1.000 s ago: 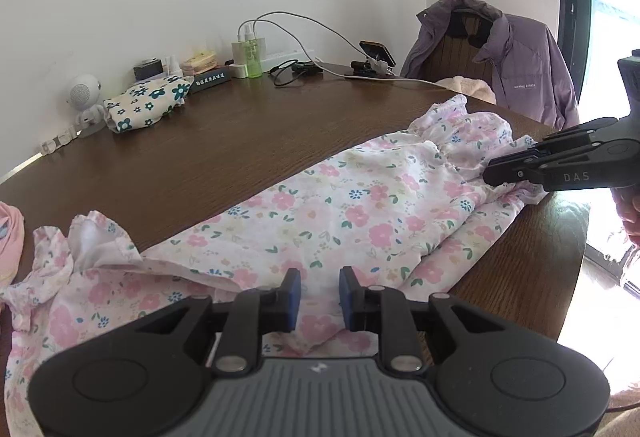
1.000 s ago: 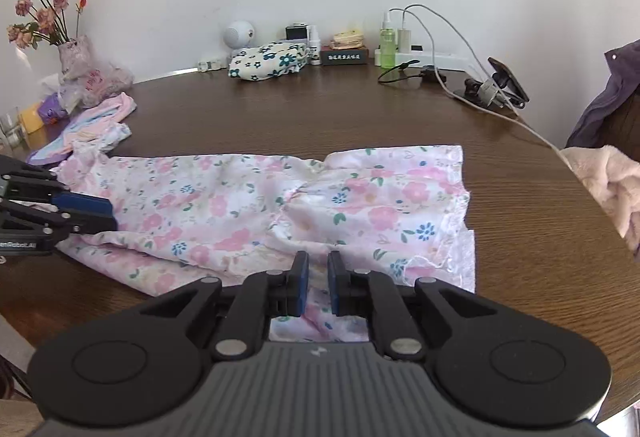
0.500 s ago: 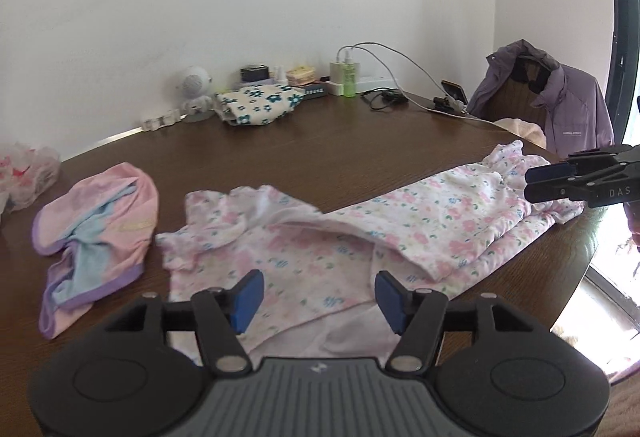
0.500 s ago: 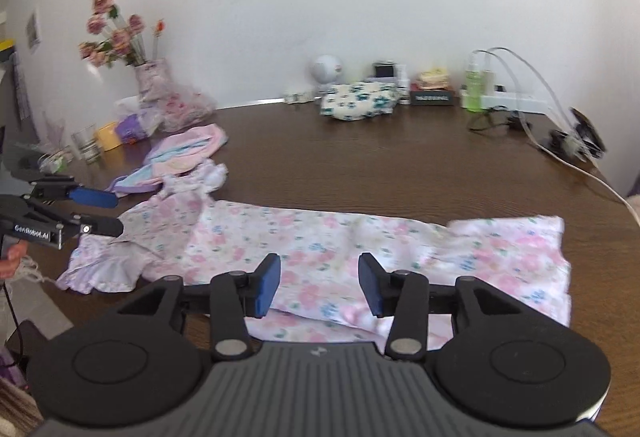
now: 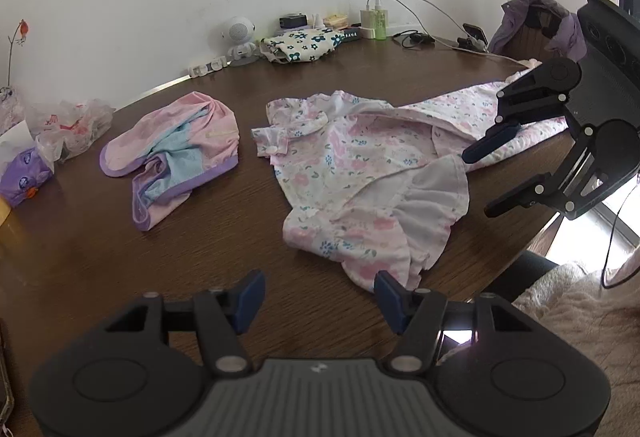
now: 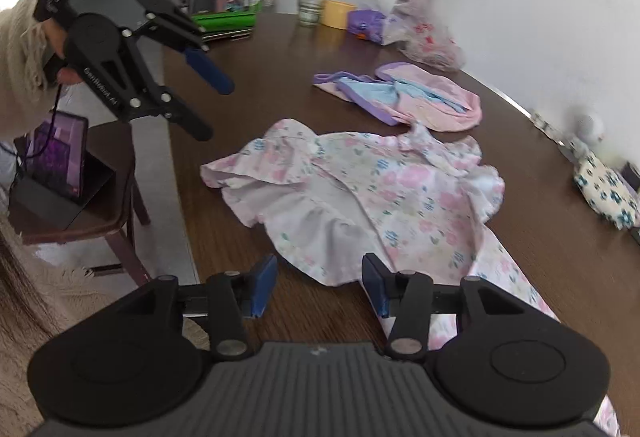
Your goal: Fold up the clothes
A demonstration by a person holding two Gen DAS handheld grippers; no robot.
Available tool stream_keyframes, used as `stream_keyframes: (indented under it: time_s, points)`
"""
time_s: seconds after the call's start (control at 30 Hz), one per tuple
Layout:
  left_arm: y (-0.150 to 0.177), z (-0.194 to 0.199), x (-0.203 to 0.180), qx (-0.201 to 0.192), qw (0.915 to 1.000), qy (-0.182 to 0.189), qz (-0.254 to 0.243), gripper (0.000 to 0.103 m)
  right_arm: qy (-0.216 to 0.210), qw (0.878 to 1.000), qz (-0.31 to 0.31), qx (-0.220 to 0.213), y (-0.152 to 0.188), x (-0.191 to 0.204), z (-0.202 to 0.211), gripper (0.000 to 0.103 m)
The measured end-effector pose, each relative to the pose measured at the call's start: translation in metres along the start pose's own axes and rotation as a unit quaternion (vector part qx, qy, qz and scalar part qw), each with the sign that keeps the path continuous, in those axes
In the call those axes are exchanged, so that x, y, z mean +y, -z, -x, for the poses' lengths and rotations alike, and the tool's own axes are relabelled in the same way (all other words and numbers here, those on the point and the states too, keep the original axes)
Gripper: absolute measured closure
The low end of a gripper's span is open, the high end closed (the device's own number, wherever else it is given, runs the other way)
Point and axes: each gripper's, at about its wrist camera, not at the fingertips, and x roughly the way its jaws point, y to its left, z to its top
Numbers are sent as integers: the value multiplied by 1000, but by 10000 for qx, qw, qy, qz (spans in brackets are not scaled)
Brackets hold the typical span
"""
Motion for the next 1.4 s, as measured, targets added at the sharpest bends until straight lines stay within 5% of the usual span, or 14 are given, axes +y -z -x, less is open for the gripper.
stream_keyframes:
  time_s: [0.2,0.27,0.3,0.47,0.63,0.7,0.8,0.9,0.97,1.1,1.2,1.3,1.4]
  points:
    - [2,-14,-8,171,9973,-65,-716,65,-150,9985,520,96,-19,13,-29,54]
    - [3,-17,-15,173,9919,-186,-1246,65,-183,9983,537,153,-25,10,-35,89]
    - [3,-19,-18,174,9884,-233,-1488,65,-242,9985,460,158,-27,7,-37,99]
    - [0,-26,-31,1,9655,-286,-2587,64,-653,9948,-773,-70,-35,-29,-33,100]
    - [-10,-37,-44,-433,9403,-363,-3358,59,-1066,9716,-2093,-279,-35,-71,-28,100]
    - [-16,-41,-45,-574,9376,-202,-3423,59,-1141,9649,-2348,-273,-34,-81,-30,100]
    - [-37,-48,-29,-487,9589,513,-2748,71,-1166,9569,-2649,-217,-30,-95,-37,100]
    - [-61,-63,1,-220,9853,995,-1368,86,-1213,9435,-3075,-225,-24,-109,-46,98]
    - [-73,-74,24,-104,9920,1149,-509,93,-1186,9309,-3443,-270,-16,-119,-49,94]
    - [-84,-101,64,188,9858,1458,816,96,-712,9314,-3537,-473,-4,-124,-36,70]
    - [-84,-116,78,400,9809,1426,1261,96,-303,9409,-3277,-797,-2,-116,-12,70]
    - [-81,-123,84,519,9747,1508,1565,96,-470,9481,-2914,-1184,-4,-99,10,71]
    - [-80,-125,88,572,9719,1511,1712,95,-735,9573,-2611,-995,-10,-85,2,79]
